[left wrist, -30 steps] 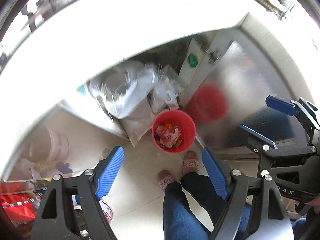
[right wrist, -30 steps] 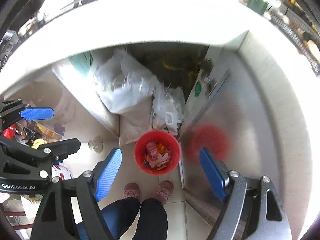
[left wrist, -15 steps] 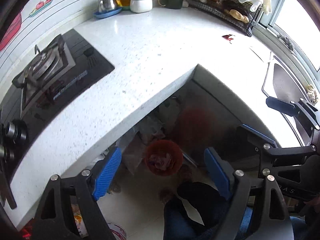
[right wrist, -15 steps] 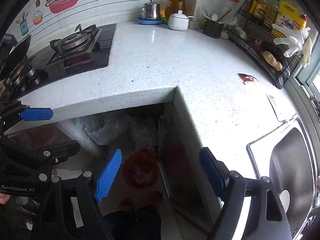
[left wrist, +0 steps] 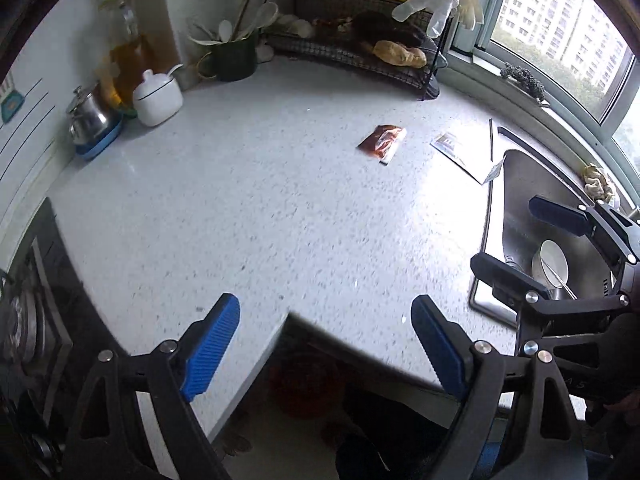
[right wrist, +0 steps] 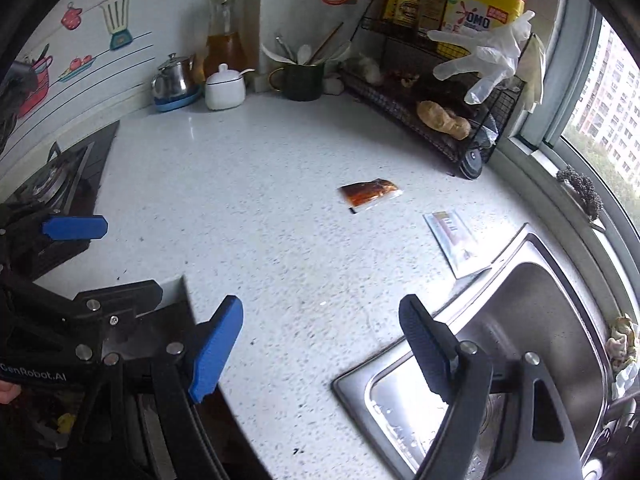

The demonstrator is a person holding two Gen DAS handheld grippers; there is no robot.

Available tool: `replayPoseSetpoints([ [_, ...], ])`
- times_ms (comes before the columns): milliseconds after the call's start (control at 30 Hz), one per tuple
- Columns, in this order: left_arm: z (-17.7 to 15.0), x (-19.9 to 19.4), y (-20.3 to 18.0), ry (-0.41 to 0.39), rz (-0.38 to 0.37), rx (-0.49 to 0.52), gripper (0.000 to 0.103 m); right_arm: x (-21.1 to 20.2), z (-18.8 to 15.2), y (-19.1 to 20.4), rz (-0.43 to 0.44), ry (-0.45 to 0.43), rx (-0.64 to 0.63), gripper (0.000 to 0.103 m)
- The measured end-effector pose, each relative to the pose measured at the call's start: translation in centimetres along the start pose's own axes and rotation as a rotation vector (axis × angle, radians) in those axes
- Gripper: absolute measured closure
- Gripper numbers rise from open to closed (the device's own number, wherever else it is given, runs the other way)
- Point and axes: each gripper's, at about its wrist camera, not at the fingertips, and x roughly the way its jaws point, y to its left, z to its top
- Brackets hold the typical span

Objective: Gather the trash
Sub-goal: 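Close the left tool on the brown sauce packet while the right tool grasps the white sachet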

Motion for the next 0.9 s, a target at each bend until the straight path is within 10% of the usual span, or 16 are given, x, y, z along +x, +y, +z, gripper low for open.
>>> replayPoseSetpoints([
  [400,11.6,9.3,-4.6,0.076,-0.099,0.164,0.017,6.4,4.2,-9.4,-0.100,0.106,0.161,0.024],
  [900,17.4,19.1,-7.6,0.201,-0.136,0.303,0.017,13.3,4.9,-14.9,-0.134,0.229,0.281,0.024],
])
